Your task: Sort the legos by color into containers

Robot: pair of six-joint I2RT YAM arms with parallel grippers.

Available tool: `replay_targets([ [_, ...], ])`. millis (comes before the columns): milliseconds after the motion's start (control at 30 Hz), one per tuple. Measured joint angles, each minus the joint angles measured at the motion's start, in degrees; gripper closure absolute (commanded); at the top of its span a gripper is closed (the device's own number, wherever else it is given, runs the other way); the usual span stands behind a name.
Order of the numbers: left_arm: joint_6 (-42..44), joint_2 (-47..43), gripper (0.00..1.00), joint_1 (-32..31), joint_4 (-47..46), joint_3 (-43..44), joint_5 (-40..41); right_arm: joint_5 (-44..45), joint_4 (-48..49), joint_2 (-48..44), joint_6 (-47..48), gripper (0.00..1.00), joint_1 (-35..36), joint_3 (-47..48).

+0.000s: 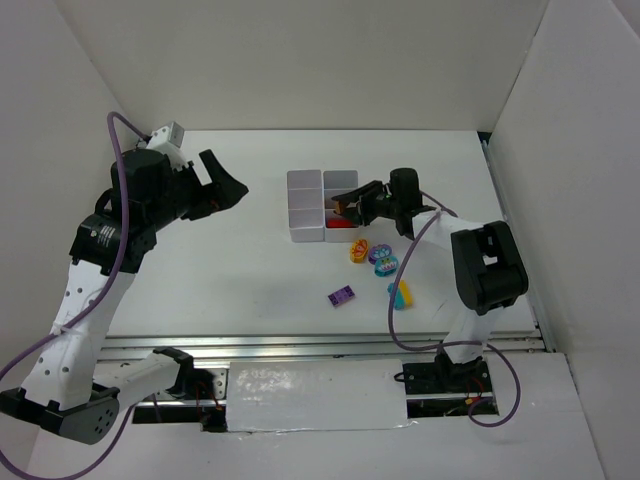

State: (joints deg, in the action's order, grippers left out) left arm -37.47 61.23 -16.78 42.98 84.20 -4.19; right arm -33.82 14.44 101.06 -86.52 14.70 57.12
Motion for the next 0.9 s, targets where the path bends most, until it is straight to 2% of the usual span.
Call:
replay_targets([
  [200, 0.02, 0.11, 0.03, 0.04, -0.66, 0.0, -0.87, -0.09, 1.92, 1.2, -0.28, 0.83, -0.11, 0.72],
  [333, 0.02, 0.13, 0.03, 0.04, -0.66, 0.0, -1.07, -0.37, 2.54, 1.55, -0.74, 0.73, -0.13, 0.92],
  [467, 0.02, 0.13, 0.03, 0.04, -0.74, 0.0, -1.05, -0.44, 2.64, 1.64, -0.9, 0.7, -0.13, 1.01],
  [567, 0.02, 0.13, 0.03, 0.07, -0.98, 0.0, -1.03, -0.44, 2.67, 1.64, -0.9, 0.63, -0.17, 1.01],
  [800, 0.02, 0.15, 0.03, 0.09, -1.05, -0.24, -1.03, -0.46, 2.69, 2.49, -1.05, 0.62, -0.46, 1.01],
  [900, 0.02, 0.15, 0.03, 0.09, -1.05, -0.24, -1.01, -0.46, 2.69, 2.56, -1.05, 0.56, -0.48, 1.01],
])
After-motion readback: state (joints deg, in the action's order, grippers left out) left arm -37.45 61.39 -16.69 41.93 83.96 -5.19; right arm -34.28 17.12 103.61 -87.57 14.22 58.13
